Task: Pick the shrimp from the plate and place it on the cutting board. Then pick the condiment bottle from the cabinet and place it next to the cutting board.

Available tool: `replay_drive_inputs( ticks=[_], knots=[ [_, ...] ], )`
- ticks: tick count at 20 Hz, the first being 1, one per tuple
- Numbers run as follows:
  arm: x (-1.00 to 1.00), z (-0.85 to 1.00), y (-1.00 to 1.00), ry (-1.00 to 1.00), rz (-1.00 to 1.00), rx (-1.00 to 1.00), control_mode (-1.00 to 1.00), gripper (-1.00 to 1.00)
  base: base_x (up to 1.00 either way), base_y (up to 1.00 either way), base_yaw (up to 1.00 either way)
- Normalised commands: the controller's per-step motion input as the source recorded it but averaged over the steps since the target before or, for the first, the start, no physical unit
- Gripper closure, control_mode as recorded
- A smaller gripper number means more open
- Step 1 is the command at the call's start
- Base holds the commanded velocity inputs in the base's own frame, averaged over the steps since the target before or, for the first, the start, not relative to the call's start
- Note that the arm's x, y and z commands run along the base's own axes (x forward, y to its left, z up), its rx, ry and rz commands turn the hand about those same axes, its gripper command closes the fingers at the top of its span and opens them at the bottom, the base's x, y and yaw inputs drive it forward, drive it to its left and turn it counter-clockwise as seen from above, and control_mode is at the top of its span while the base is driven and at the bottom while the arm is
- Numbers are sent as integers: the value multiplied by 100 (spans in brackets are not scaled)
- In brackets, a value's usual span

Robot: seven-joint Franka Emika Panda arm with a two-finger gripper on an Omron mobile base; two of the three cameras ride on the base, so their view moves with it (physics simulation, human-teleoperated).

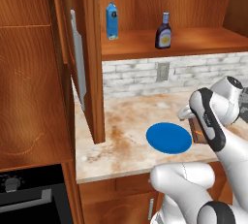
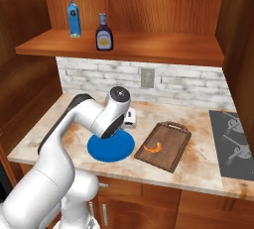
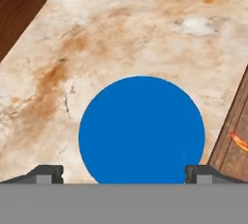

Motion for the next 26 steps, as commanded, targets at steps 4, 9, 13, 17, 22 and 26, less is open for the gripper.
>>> replay_drive_inputs(
  ticks=[4,9,13,17,22,26],
  knots=[
    [7,3,36,-6,33,2,-100,-100,0,0,0],
    [8,0,33,-8,37,2,-100,-100,0,0,0],
    [4,2,26,-10,36,1,-100,-100,0,0,0],
    [0,9,19,-15,27,2,-100,-100,0,0,0],
    [-6,17,13,-19,21,5,-100,-100,0,0,0],
    [-16,15,11,-24,16,6,-100,-100,0,0,0]
  ],
)
